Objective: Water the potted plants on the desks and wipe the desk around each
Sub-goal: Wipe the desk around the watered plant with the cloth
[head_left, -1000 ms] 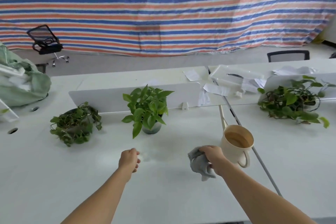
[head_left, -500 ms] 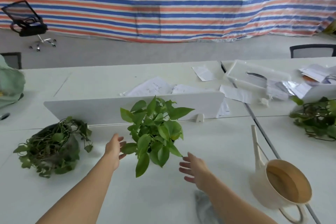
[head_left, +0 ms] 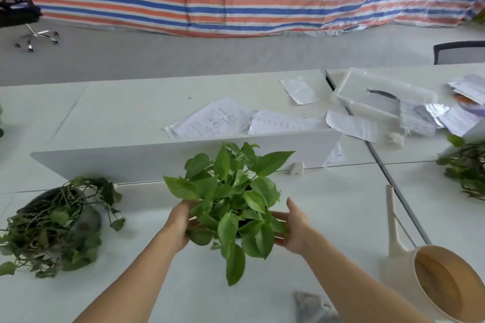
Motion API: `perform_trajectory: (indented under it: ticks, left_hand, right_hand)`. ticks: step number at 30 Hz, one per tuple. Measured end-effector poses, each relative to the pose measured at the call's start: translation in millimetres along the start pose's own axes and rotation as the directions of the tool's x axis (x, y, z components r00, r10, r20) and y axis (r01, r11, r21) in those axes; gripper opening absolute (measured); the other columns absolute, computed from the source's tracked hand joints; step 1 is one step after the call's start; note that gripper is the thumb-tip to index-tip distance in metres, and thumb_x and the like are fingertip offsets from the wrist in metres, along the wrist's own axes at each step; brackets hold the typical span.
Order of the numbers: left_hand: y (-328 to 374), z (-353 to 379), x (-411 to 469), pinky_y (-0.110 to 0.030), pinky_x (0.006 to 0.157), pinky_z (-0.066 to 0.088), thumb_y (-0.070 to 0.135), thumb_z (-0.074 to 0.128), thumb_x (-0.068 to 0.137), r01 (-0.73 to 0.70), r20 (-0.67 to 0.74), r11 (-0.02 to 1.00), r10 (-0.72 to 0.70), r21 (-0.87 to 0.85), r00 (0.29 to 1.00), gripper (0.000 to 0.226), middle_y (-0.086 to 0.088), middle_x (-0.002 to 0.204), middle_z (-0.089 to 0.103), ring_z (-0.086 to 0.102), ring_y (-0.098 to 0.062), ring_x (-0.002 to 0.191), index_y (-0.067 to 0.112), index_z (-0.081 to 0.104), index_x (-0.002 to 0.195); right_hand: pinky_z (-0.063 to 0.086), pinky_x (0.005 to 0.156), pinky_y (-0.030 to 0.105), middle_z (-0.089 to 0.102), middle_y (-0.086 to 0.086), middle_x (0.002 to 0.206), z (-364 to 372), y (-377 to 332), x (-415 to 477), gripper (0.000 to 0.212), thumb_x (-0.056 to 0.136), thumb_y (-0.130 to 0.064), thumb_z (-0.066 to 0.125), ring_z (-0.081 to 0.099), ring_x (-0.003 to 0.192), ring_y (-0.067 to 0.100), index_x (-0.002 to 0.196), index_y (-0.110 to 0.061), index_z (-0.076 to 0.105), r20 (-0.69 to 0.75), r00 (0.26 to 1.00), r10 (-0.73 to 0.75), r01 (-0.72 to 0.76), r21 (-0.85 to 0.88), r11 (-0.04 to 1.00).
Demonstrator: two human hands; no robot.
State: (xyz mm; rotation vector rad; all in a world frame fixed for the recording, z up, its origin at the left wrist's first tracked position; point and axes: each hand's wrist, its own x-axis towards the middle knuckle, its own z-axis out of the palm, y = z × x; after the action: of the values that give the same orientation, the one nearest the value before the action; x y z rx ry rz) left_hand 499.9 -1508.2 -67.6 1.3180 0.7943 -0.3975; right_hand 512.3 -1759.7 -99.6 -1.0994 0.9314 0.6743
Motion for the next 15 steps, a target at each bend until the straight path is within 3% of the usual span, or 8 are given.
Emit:
perform_trajectory:
  ticks: [2,4,7,12,15]
  left_hand:
    - [-2.0,5.3,-2.3,-0.042,0.069,0.058,0.023,0.047,0.097,0.007,-0.002,1.0,-0.007,-0.016,1.0,0.026,-0.016,0.098,0.071,0.069,-0.036,0.08,0.007,0.064,0.108]
    - [-4.3,10.5,-4.9,-0.048,0.077,0.058,0.017,0.042,0.098,-0.01,0.013,0.998,0.011,-0.056,1.0,0.027,-0.021,0.104,0.068,0.067,-0.041,0.087,0.004,0.064,0.107]
    - [-8.9,21.5,-11.5,-0.052,0.081,0.057,0.014,0.041,0.099,-0.055,0.039,0.994,0.059,-0.095,0.998,0.026,-0.021,0.098,0.064,0.063,-0.04,0.091,0.004,0.065,0.101]
    - [-24.5,38.8,-18.5,-0.06,0.086,0.053,0.015,0.048,0.097,-0.038,0.072,0.989,0.049,-0.146,0.996,0.024,-0.022,0.092,0.068,0.064,-0.041,0.089,0.0,0.063,0.11]
    - [-37.7,42.0,-19.9,-0.06,0.091,0.05,0.016,0.047,0.099,0.009,0.061,0.98,0.003,-0.201,0.998,0.026,-0.027,0.097,0.066,0.063,-0.044,0.093,-0.003,0.06,0.111]
  right_hand:
    - [0.055,0.076,0.04,0.075,0.018,0.096,-5.0,-11.5,2.4,0.071,0.101,-0.062,0.03,0.07,0.089,0.032,0.109,-0.001,0.065,-0.01,1.0,-0.002,0.001,-0.042,0.999]
    - [0.055,0.076,0.041,0.074,0.015,0.084,-11.0,-24.4,8.0,0.073,0.101,-0.063,0.029,0.069,0.078,0.03,0.11,0.0,0.064,-0.011,1.0,-0.007,0.006,-0.063,0.998]
    - [0.053,0.094,0.049,0.074,0.02,0.105,-22.6,-42.9,20.9,0.08,0.098,-0.068,0.029,0.07,0.1,0.035,0.119,0.002,0.061,0.005,1.0,-0.015,0.016,-0.063,0.998]
    - [0.056,0.082,0.045,0.072,0.023,0.114,-40.7,-58.6,20.4,0.078,0.099,-0.067,0.027,0.069,0.106,0.036,0.12,0.0,0.062,0.08,0.995,-0.059,0.06,-0.013,0.998]
    - [0.058,0.076,0.04,0.074,0.02,0.104,-56.8,-51.9,16.6,0.063,0.103,-0.056,0.032,0.072,0.093,0.034,0.112,-0.001,0.062,-0.015,0.993,-0.12,0.118,-0.114,0.986]
